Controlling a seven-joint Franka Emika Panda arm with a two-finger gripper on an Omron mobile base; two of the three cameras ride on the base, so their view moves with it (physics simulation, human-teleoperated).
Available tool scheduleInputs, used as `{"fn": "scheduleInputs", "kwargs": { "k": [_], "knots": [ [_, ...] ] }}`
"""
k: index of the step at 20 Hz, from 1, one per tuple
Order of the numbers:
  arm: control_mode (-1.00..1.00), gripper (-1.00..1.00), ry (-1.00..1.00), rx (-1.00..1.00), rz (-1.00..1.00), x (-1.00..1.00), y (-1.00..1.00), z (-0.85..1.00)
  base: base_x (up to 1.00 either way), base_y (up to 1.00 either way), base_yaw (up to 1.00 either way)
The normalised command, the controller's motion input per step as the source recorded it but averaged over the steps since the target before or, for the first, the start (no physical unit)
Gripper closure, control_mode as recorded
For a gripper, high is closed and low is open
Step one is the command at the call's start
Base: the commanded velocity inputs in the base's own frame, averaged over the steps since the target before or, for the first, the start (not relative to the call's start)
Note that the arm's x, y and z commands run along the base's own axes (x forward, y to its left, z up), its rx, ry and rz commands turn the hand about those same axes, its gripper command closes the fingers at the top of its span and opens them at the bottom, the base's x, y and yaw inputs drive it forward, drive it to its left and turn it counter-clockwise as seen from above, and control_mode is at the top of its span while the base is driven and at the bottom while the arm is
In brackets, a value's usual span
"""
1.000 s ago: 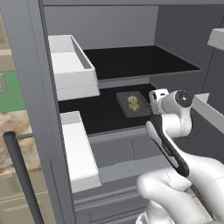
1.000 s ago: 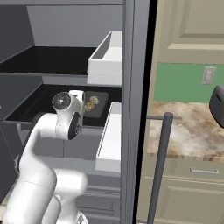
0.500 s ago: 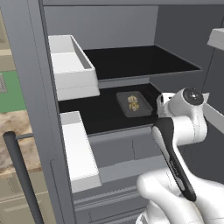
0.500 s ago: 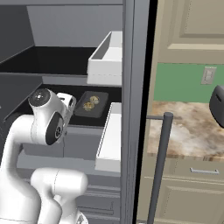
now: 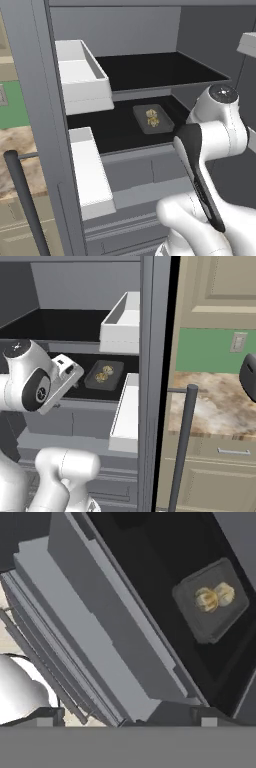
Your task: Place two dumplings into each of the tupperware containers and then place the containers in the fridge.
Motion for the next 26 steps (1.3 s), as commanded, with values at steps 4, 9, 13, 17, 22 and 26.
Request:
{"fn": "scheduleInputs", "kwargs": {
  "k": [4, 9, 13, 17, 22, 26],
  "knots": [
    [-1.0, -1.0, 0.03, 0.32, -0.49, -0.67, 0.0, 0.23, 0.0, 0.0, 0.0],
    [-1.0, -1.0, 0.0, 0.35, -0.57, -0.6, 0.02, 0.1, 0.0, 0.0, 0.0],
    [-1.0, -1.0, 0.04, 0.22, -0.54, -0.15, 0.1, 0.37, 0.0, 0.0, 0.0],
    [-1.0, -1.0, 0.14, 0.17, -0.38, -0.04, 0.0, 0.59, 0.0, 0.0, 0.0],
    [-1.0, -1.0, 0.11, 0.2, -0.21, -0.36, -0.09, 0.15, 0.0, 0.0, 0.0],
    [-1.0, -1.0, 0.02, 0.02, -0.03, -0.36, -0.05, -0.14, 0.0, 0.0, 0.0]
  ]
}}
